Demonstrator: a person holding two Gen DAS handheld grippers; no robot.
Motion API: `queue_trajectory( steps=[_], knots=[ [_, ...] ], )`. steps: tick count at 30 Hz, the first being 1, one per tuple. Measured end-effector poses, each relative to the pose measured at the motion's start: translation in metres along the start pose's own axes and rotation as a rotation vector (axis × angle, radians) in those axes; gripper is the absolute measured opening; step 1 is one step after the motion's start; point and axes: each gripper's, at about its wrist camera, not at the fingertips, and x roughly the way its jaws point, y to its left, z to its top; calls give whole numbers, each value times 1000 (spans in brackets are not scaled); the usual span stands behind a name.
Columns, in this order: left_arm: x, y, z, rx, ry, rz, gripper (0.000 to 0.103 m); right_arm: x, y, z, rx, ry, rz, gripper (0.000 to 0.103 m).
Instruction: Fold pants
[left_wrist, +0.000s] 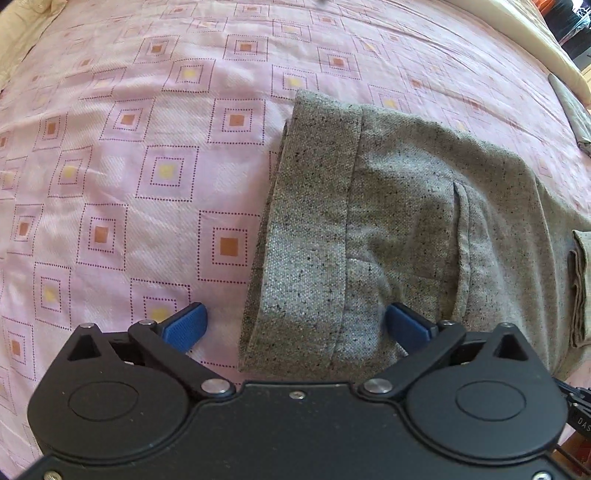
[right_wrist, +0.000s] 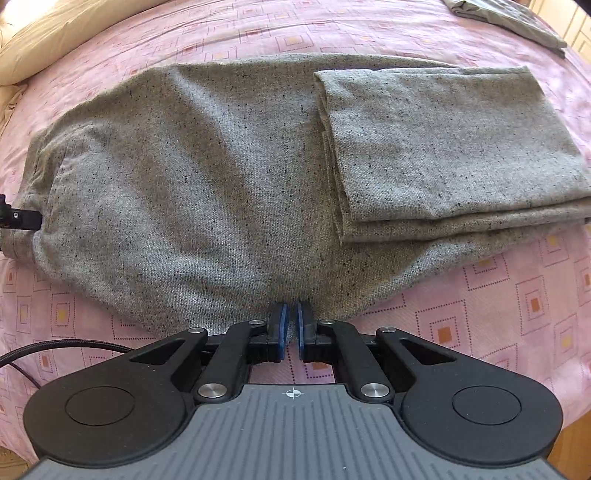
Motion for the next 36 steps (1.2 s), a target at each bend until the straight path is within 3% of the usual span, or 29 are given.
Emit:
queue_trajectory(
  steps=[5,8,10,11,13,15,18,21,25,27,32,36],
  knots=[
    [6,-18,8,74,-8,13,103,6,7,5,-4,12,-9,6],
    [7,-19,16,13,6,-4,101,7,9,7,-6,14,-8,6],
    [2,-19,21,-19,-14,-22,84,6,8,9,4,20,-2,6],
    [-2,-22,22,-13,-22,-35,58,5,7,11,8,27,4,6],
    [-9,-25,26,-28,-16,-49,44,-1,6,16,3,23,27,6],
    [-18,-24,27,-34,-25,-49,33,-16,8,25,-14,-50,58,6],
    [-32,-20,26,-68,-45,-85,30,-28,13,53,-50,-135,70,6],
    [-41,-21,24,-71,-58,-101,29,-13,15,93,-46,-168,62,6],
    [-44,-26,24,-55,-66,-88,29,26,19,137,-61,-135,40,6],
    [-48,-28,22,-63,-70,-82,29,49,24,149,-85,-72,14,6],
    [-55,-31,22,-82,-90,-63,28,42,24,150,-100,-87,32,6],
    [-65,-38,18,-66,-118,-44,27,4,21,110,-92,-108,73,6]
  ],
)
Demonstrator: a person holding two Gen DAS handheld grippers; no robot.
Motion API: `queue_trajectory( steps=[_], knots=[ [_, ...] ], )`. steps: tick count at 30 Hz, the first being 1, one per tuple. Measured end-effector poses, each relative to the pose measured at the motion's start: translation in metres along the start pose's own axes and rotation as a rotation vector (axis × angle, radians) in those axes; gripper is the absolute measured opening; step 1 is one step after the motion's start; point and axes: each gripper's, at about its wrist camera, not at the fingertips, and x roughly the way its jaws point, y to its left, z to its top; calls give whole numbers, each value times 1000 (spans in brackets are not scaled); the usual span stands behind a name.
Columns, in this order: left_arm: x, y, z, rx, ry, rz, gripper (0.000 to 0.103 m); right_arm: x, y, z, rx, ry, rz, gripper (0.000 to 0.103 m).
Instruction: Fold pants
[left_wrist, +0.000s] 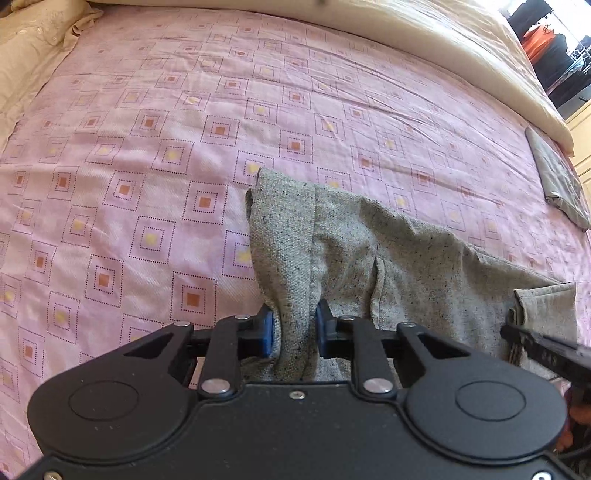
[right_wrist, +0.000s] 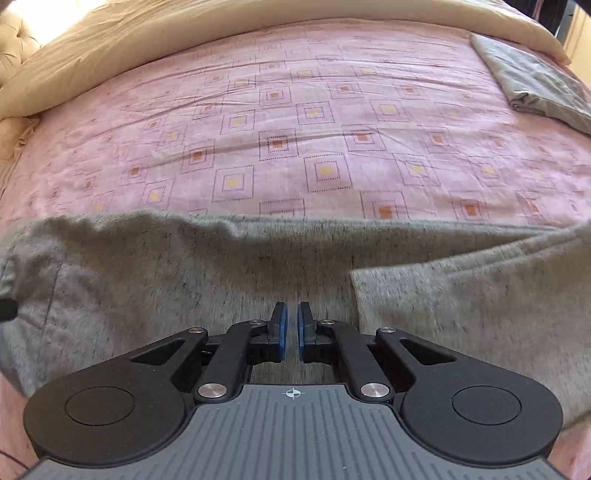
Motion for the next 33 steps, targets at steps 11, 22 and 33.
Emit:
queue_trajectory(
  steps=[11,22,33],
  knots=[
    [-48,-39,-3,42,-106,37,6,-12,-13,-99,59,110,24,6],
    [-75,-132,-16,76,-186,180,2,-58,-54,-63,-69,-12,261,6],
    [-69,-304,-29,303,-257,177,16,-70,-137,-42,-7,-29,346,7]
  ],
)
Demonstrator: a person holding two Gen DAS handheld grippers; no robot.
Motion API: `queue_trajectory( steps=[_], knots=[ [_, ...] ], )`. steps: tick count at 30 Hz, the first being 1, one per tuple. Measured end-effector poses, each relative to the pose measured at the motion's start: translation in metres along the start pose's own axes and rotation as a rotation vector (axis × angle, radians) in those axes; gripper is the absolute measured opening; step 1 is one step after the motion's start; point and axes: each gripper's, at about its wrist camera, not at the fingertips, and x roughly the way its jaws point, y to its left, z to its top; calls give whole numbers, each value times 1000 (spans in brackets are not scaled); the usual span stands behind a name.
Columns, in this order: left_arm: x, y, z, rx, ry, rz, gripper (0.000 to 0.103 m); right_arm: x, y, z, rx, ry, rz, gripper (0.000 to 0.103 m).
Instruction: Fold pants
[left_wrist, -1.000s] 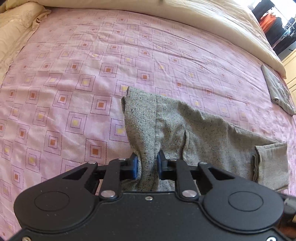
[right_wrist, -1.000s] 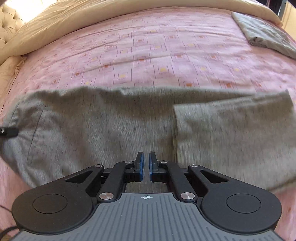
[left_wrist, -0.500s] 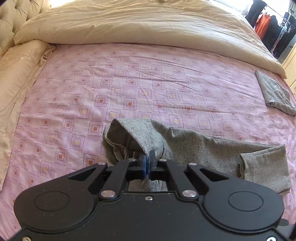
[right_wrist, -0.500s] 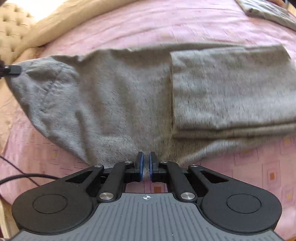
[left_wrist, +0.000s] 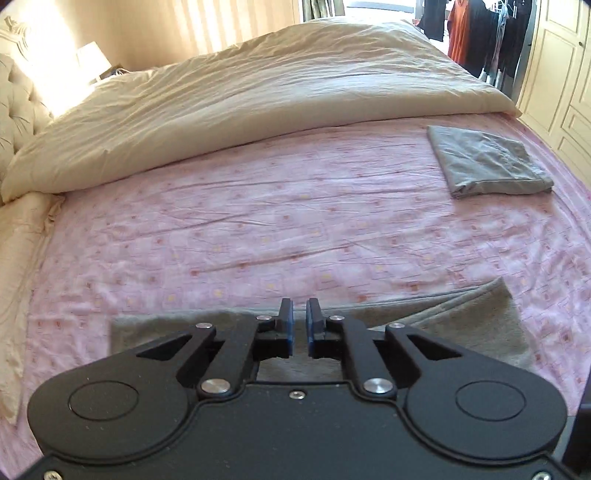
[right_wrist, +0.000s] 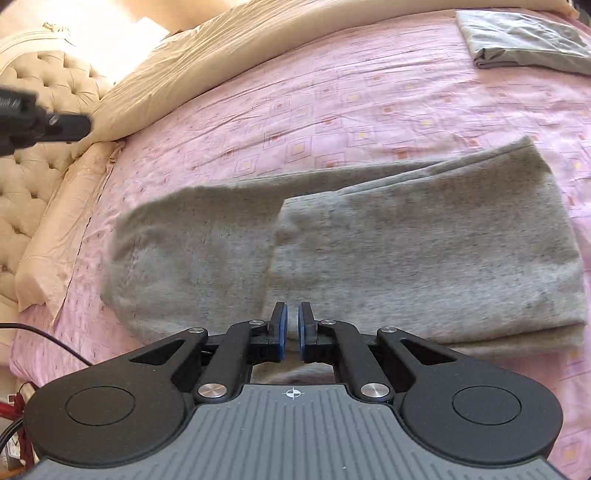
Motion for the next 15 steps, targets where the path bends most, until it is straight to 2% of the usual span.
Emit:
queue_trajectory(
  steps=[4,5,6,8,10,12,15],
  knots=[
    [15,3,-23,-59,83,-50,22,-7,0,3,-84,-3,9,7],
    [15,5,-31,-72,103,-44,29,-7,2,3,-93,0,11,7],
    [17,15,-40,-89,115,-25,44,-7,3,3,-98,7,15,7],
    [20,43,-53,-127,125,25,52,-3,9,2,-100,19,18,7],
    [25,77,-66,-172,140,57,54,2,17,0,-109,34,19,7],
    [33,116,-80,-232,159,52,61,8,29,-1,-113,46,14,7],
    [48,178,-100,-347,186,37,62,18,49,-3,-85,66,6,7]
  ],
)
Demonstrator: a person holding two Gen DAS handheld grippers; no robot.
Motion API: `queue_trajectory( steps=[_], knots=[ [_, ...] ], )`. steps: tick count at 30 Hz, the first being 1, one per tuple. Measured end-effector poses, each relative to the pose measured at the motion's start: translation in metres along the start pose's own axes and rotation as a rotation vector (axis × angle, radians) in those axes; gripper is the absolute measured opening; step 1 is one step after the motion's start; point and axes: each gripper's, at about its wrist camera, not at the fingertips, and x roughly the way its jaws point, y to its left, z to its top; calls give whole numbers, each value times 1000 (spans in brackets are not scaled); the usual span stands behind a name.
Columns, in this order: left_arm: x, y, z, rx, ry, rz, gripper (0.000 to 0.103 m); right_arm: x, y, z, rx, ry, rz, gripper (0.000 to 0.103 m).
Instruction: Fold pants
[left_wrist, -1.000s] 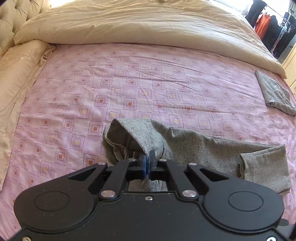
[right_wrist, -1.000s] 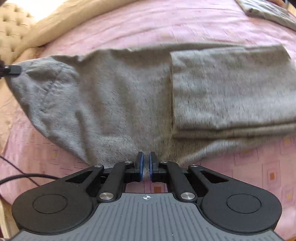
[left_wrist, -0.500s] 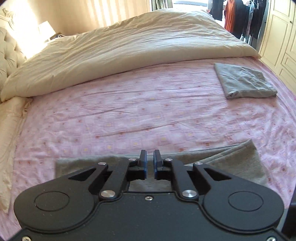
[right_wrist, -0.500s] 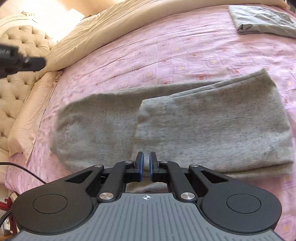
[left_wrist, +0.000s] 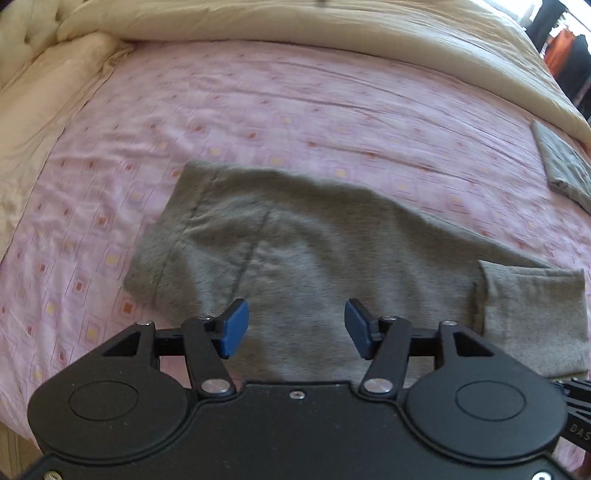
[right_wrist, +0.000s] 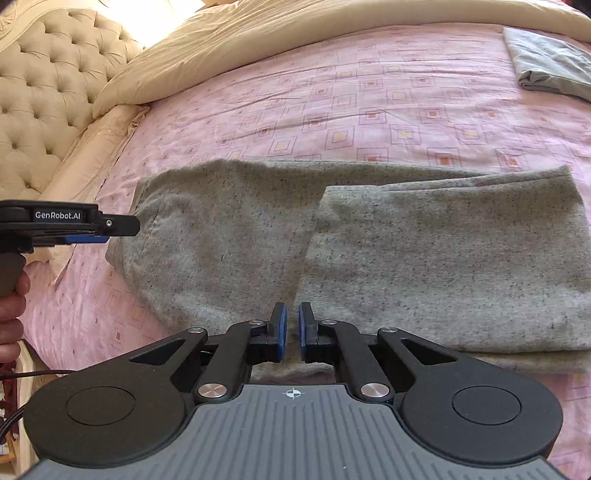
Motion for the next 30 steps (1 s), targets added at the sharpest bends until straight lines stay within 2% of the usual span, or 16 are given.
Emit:
queue_trajectory(
  steps=[5,8,10,12,15,16,18,22,25,26,27,28,29,30],
  knots=[
    [35,83,2,-194,47,-7,66,18,41,3,-24,24,-11,7],
    [63,105,-3,-218,114,-32,67,28,61,7,-35,32,-20,7],
    [76,112,-4,-215,130,-73,72,35,73,10,-38,38,-29,7],
    [82,118,-1,-228,97,-110,81,41,81,12,-36,45,-37,7],
    [85,120,14,-248,52,-154,83,46,92,14,-43,48,-53,7],
    [90,120,20,-255,61,-164,84,48,95,14,-43,49,-56,7],
    [97,123,29,-260,62,-191,95,51,101,15,-41,53,-59,7],
    [106,116,45,-203,46,-193,94,53,109,15,-41,51,-71,7],
    [113,115,56,-199,77,-193,93,53,112,15,-35,49,-77,7],
    [112,113,59,-190,87,-189,82,53,112,14,-36,48,-79,7],
    [110,112,60,-184,94,-194,64,52,112,13,-35,47,-79,7],
    [109,112,62,-187,113,-205,58,52,111,13,-32,47,-79,7],
    [106,112,62,-189,123,-207,48,51,110,12,-27,47,-76,7],
    [102,110,63,-168,117,-199,33,51,108,11,-19,48,-71,7]
  ],
)
